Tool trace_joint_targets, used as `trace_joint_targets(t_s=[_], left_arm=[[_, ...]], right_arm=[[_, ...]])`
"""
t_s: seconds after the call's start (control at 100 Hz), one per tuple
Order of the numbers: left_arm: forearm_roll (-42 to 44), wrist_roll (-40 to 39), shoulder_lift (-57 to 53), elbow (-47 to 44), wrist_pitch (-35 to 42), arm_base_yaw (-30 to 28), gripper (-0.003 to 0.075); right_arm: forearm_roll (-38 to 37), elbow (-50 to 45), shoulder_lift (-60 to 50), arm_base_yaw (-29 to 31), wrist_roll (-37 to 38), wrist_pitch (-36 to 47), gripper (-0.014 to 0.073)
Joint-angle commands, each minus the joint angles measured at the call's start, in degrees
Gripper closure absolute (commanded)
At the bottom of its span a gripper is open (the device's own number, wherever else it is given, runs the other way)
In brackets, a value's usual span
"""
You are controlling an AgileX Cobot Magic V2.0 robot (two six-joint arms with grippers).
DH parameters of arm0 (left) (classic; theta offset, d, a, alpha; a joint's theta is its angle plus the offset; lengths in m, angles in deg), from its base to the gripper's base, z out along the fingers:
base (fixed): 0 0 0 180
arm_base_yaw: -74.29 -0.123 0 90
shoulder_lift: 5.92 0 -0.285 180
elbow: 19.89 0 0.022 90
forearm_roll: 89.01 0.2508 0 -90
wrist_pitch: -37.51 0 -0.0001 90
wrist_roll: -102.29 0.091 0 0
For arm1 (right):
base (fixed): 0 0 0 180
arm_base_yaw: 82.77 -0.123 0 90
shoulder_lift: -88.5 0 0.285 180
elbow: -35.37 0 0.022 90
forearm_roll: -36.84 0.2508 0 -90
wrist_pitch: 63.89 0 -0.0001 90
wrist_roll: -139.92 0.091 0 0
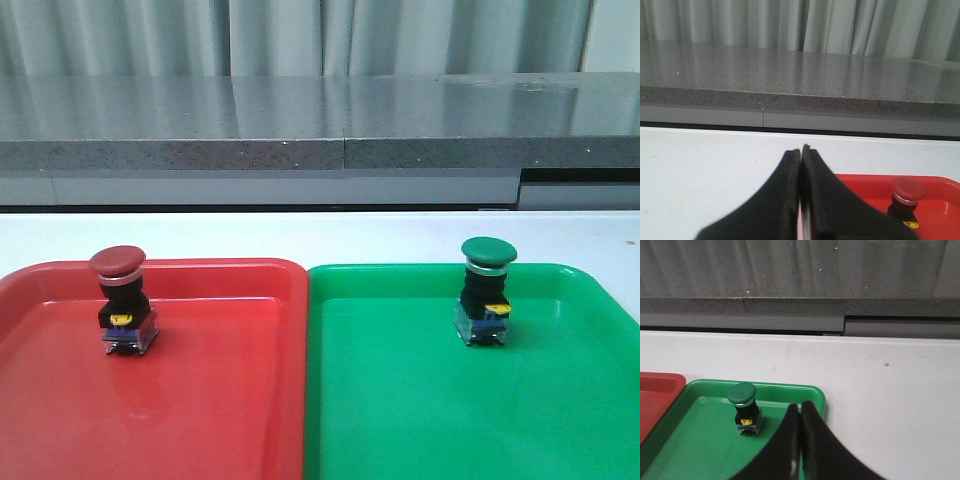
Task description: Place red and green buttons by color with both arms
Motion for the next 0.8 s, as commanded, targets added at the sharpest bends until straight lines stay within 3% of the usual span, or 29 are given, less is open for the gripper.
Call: trace_joint_targets(t_s=[0.0, 0.21, 0.65, 0.79], left_arm=[[-0.02, -0.41, -1.75, -2.32, 4.50, 0.44, 0.0740], [-0.02, -0.41, -1.75, -2.32, 4.50, 0.44, 0.0740], [-0.02, -0.41, -1.75, -2.32, 4.50, 0.44, 0.0740], [-0.02, -0.41, -1.75, -2.32, 4.50, 0.44, 0.0740]], right_arm=[[0.98, -1.39, -3.66, 2.96, -0.59, 6.70, 0.0704], [4.46, -8.35, -11.88, 6.03, -7.09, 11.11, 0.0704], [5.65, -14.85, -11.68, 6.03, -14.09, 21.97, 0.0704], [5.65, -15.27, -11.68, 6.03, -14.14, 22.13, 0.0704]])
